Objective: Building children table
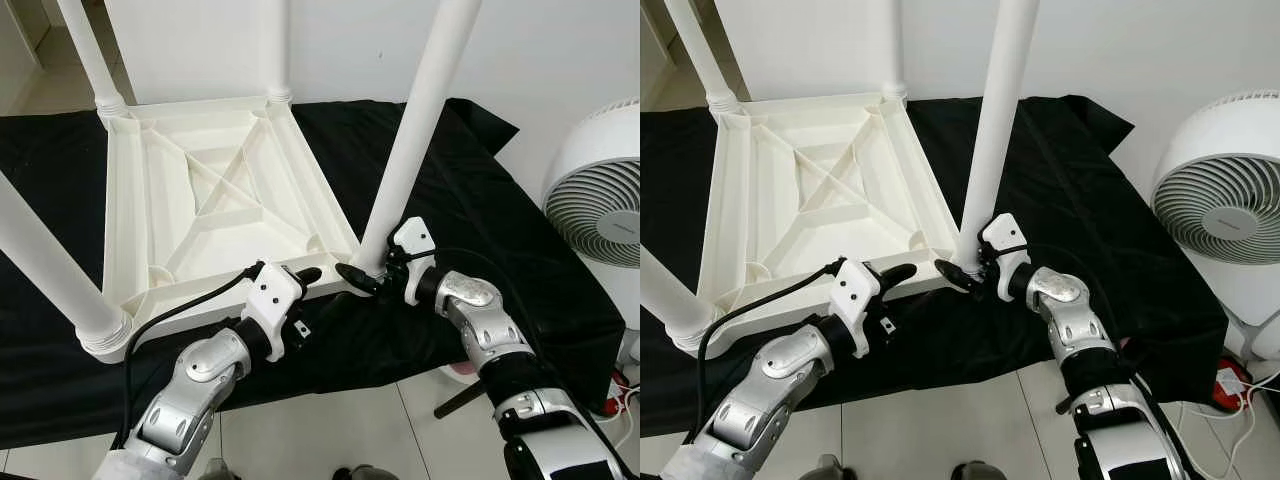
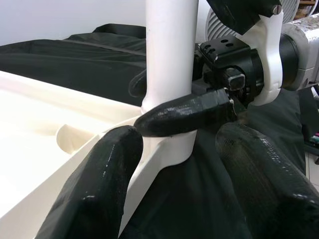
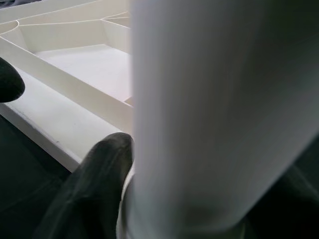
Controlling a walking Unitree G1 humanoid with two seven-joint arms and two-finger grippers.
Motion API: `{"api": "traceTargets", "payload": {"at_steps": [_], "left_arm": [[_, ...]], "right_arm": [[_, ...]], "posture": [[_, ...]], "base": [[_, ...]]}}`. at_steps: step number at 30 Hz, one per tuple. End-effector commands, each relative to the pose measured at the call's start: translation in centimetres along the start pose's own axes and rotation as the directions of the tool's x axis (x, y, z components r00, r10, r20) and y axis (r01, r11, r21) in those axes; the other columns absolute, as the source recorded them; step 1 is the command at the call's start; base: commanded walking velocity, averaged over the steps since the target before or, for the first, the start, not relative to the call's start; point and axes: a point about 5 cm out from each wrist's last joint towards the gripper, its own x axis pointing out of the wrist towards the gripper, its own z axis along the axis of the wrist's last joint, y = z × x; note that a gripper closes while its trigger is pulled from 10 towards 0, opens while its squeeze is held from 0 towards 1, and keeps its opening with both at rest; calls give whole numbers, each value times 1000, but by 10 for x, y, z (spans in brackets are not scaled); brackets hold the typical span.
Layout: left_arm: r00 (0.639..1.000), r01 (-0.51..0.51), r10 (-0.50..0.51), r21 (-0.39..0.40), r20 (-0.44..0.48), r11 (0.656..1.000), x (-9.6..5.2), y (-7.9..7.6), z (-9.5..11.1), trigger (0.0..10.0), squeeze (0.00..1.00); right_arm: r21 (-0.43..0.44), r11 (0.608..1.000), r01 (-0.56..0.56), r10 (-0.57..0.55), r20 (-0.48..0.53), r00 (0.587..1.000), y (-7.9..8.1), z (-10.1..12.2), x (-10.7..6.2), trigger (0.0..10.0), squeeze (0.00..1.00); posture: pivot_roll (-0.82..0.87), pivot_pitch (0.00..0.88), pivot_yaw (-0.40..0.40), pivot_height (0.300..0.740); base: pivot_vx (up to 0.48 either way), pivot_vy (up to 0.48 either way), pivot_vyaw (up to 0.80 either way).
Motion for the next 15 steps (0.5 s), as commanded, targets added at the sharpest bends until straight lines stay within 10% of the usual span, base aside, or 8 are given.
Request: {"api": "traceTargets", "payload": {"at_steps": [1, 5, 6, 7, 8, 15], "left_arm": [[996, 86, -86, 4, -2, 996, 1, -5, 0, 10000, 0], [996, 84, -84, 1, 1, 996, 2, -6, 0, 10000, 0], [996, 85, -85, 0, 1, 996, 2, -6, -1, 10000, 0], [996, 85, -85, 0, 1, 996, 2, -6, -1, 10000, 0], [996, 87, -87, -1, 2, 996, 2, -6, -1, 10000, 0], [996, 90, -90, -2, 6, 996, 3, -6, 0, 10000, 0]], "right_arm": [[-2, 999, -35, 35, -22, 999, 3, -4, 1, 0, 0], [66, 997, -43, 42, 18, 999, 5, -5, 1, 0, 0], [93, 995, -38, 35, 32, 999, 5, -4, 0, 2196, 0], [93, 995, -38, 35, 32, 999, 5, -4, 0, 2196, 0], [112, 993, -27, 22, 42, 999, 5, -4, 0, 10000, 0], [133, 988, 79, -81, 14, 997, 9, -17, 1, 10000, 0]], "posture": [[-34, 32, -20, 740], [-31, 28, -27, 740], [-31, 28, -27, 740], [-31, 28, -27, 740], [-38, 29, -29, 740], [-38, 29, -29, 740]], "base": [[0, 0, 0], [0, 0, 0], [0, 0, 0], [0, 0, 0], [0, 0, 0], [0, 0, 0]]}}
